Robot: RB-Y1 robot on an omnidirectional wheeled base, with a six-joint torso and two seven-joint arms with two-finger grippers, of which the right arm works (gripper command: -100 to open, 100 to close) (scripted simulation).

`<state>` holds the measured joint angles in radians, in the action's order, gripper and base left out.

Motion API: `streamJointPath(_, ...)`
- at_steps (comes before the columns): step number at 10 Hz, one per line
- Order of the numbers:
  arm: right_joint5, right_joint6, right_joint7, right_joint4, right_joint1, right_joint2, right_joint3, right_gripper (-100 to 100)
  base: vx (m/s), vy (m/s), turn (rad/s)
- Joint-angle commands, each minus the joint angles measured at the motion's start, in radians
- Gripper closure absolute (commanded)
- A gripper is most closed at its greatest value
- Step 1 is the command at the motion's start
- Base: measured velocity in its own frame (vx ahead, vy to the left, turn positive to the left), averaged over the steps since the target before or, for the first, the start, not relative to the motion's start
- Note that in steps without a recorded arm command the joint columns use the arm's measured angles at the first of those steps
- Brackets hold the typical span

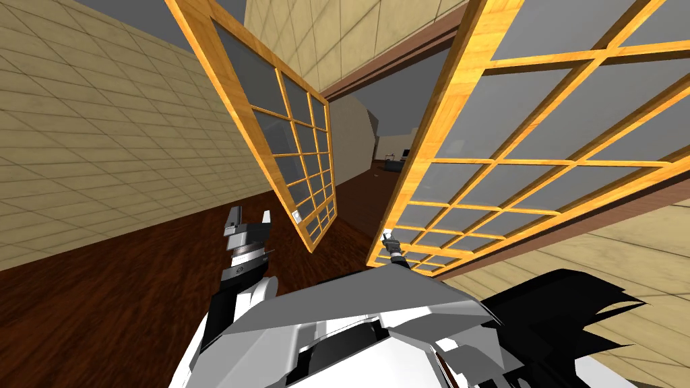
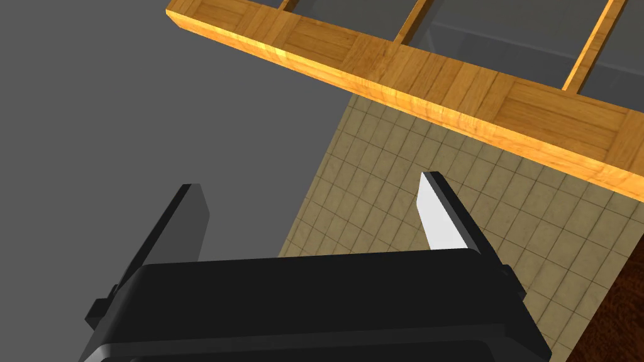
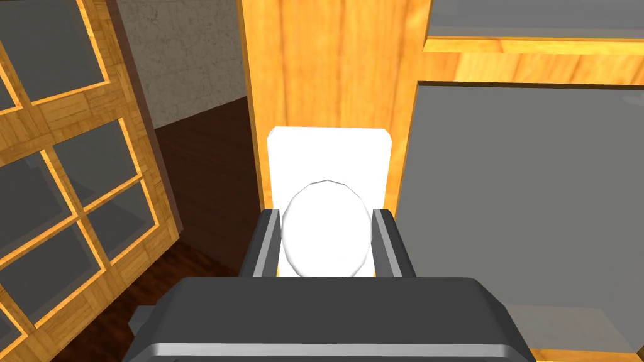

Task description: Pull the door open

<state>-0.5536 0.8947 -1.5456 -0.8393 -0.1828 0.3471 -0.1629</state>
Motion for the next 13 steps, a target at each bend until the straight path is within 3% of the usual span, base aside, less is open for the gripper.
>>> streamJointPath(1, 0.011, 0.007, -0.017, -0.016, -0.012, 0.014, -0.018, 100, -0.243, -0.016, 0.081)
streamJointPath(3, 0.014, 0.008, -0.02, -0.012, -0.01, 0.015, -0.024, 100, -0.166, 0.01, 0.032)
streamJointPath(4, 0.025, 0.024, -0.04, -0.016, -0.027, 0.03, -0.047, 100, -0.149, -0.007, 0.11)
streamJointPath(11, 0.059, 0.091, -0.111, -0.037, -0.084, 0.092, -0.117, 100, -0.217, -0.028, 0.1)
streamJointPath(12, 0.057, 0.082, -0.103, -0.036, -0.08, 0.085, -0.114, 100, -0.108, -0.007, 0.019)
streamJointPath(13, 0.068, 0.109, -0.124, -0.027, -0.094, 0.099, -0.133, 100, -0.192, -0.002, 0.142)
